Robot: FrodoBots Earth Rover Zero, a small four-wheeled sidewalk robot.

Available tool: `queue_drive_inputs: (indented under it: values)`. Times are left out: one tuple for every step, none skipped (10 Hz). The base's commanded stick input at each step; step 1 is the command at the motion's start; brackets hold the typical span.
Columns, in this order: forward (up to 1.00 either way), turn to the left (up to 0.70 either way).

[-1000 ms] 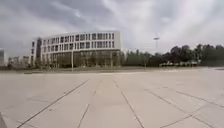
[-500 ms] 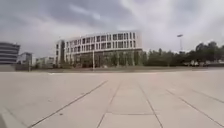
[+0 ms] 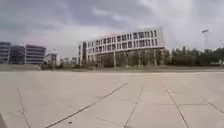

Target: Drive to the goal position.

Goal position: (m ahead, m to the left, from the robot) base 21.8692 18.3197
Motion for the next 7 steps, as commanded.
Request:
queue_drive_inputs:
  values:
    - [0.70, 0.35]
    - [0.70, 0.35]
    - [0.70, 0.35]
    - [0.70, 0.35]
    - [0.70, 0.35]
    - [0.70, 0.35]
    - [0.70, 0.35]
